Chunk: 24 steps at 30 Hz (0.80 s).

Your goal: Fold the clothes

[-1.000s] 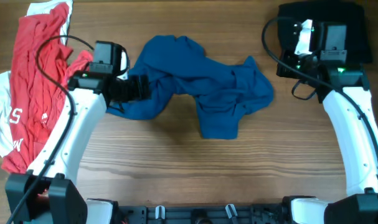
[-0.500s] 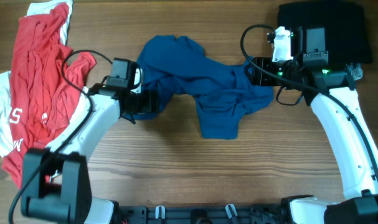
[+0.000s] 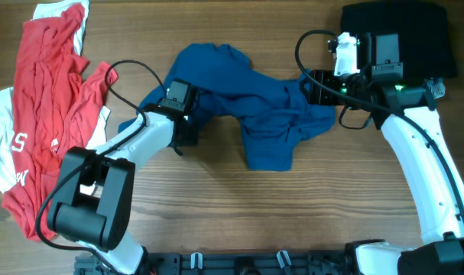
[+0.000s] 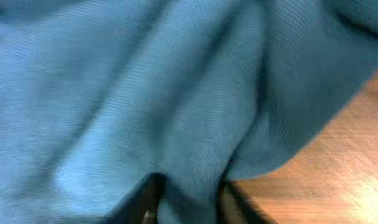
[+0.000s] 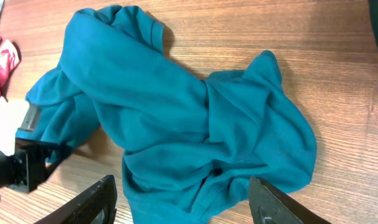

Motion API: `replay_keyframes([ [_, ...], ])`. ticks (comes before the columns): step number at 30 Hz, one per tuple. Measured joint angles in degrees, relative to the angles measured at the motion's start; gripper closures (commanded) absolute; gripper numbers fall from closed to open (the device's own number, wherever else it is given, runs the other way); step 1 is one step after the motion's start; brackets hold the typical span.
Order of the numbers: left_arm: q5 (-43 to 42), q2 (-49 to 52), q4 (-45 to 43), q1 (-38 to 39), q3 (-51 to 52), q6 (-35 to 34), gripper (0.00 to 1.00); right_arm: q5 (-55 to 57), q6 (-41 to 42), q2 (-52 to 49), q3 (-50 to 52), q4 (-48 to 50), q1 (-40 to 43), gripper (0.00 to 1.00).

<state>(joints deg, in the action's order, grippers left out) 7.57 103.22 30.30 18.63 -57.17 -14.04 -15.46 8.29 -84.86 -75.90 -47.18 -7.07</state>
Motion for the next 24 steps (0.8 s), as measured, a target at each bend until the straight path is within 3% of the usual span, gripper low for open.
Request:
replay_keyframes([
  [5,3.3,0.5,6.7,-0.4,-4.2,-1.7,0.96,0.0,0.0,-1.7,0.0,-0.7,0.0,0.32],
  [9,4.4,-1.1,14.6,-0.4,-16.7,-2.0,0.96,-0.6,0.0,-1.9,0.0,-1.7,0.0,0.33],
  [16,7.3,-8.7,15.3,-0.4,-30.7,-2.0,0.96,-5.8,-2.0,-2.0,0.0,-5.5,-0.2,0.32],
  [24,8.9,-9.9,16.0,-0.4,-31.8,-1.7,0.96,-6.9,-5.4,-3.5,0.0,-2.0,-10.1,0.29],
])
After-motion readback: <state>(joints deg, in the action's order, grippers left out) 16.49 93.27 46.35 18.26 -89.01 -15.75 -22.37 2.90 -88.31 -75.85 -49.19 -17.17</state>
